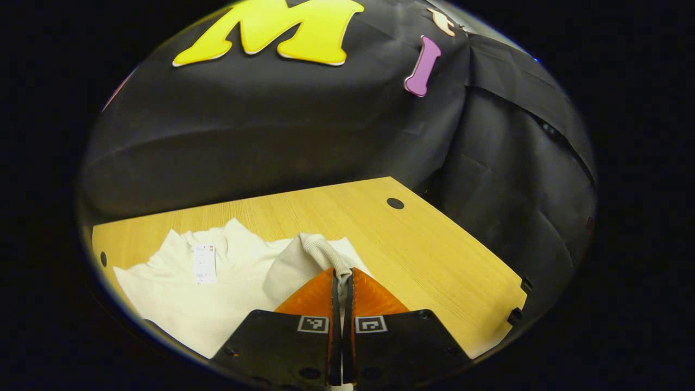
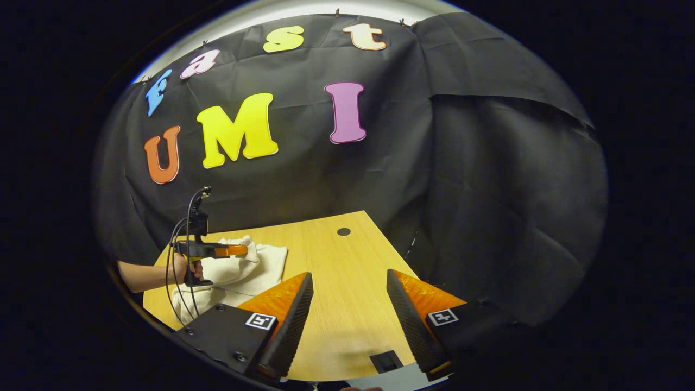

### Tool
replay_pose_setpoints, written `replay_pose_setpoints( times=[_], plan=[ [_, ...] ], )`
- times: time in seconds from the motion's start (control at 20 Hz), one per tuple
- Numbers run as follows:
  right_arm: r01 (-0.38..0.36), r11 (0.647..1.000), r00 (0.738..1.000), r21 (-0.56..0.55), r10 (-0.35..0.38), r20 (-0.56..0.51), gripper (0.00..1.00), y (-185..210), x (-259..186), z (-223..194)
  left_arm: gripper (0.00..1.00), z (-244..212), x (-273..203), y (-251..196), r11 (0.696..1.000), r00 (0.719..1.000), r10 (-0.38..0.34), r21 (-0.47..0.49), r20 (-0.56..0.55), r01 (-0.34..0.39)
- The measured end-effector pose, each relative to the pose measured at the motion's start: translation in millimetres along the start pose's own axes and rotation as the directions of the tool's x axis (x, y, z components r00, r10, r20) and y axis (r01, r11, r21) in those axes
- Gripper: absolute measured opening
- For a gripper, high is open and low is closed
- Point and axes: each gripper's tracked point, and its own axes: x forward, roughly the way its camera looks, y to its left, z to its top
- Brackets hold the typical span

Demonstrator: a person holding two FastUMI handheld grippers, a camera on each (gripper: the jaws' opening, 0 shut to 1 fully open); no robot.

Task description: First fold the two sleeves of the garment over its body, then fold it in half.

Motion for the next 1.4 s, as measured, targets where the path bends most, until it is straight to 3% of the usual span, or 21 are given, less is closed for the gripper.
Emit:
replay_pose_setpoints(
  times=[0.15,0.3,0.35,0.45,0.5,0.75,1.1,1.15,1.2,1.4],
  plan=[
    [-0.002,1.000,1.000,-0.015,0.002,-0.011,0.86,7,1,-1,0.14,-15,10,4,1.000,0.999,0.015,-0.025,-0.038,-0.016],
    [-0.027,0.999,1.000,-0.029,0.027,-0.007,0.86,21,3,4,0.25,-15,-1,7,0.998,0.998,0.055,0.011,-0.012,-0.055],
    [-0.040,0.999,0.999,-0.030,0.040,-0.004,0.86,28,4,4,0.39,-15,-7,8,0.998,0.998,0.063,0.020,0.004,-0.063],
    [-0.073,0.997,0.997,-0.037,0.073,0.005,0.86,44,7,6,0.88,-16,-29,16,0.994,0.994,0.107,0.021,0.023,-0.108],
    [-0.088,0.995,0.996,-0.045,0.089,0.010,0.86,51,9,6,1.00,-17,-39,21,0.990,0.990,0.139,0.011,0.033,-0.139],
    [-0.175,0.982,0.984,-0.074,0.176,0.018,0.86,92,20,1,1.00,-2,-118,40,0.962,0.951,0.275,-0.042,0.143,-0.271],
    [-0.258,0.962,0.966,-0.087,0.259,0.002,0.86,140,38,-7,0.98,42,-239,43,0.891,0.831,0.433,-0.029,0.348,-0.452],
    [-0.273,0.958,0.961,-0.089,0.275,0.009,0.82,147,38,-4,0.98,48,-255,41,0.882,0.813,0.450,-0.040,0.371,-0.470],
    [-0.286,0.954,0.957,-0.094,0.288,0.015,0.86,154,39,0,0.98,53,-271,41,0.874,0.795,0.465,-0.055,0.391,-0.483],
    [-0.328,0.938,0.943,-0.113,0.332,0.018,0.86,171,45,6,0.98,48,-309,38,0.865,0.777,0.490,-0.109,0.396,-0.490]
  ],
)
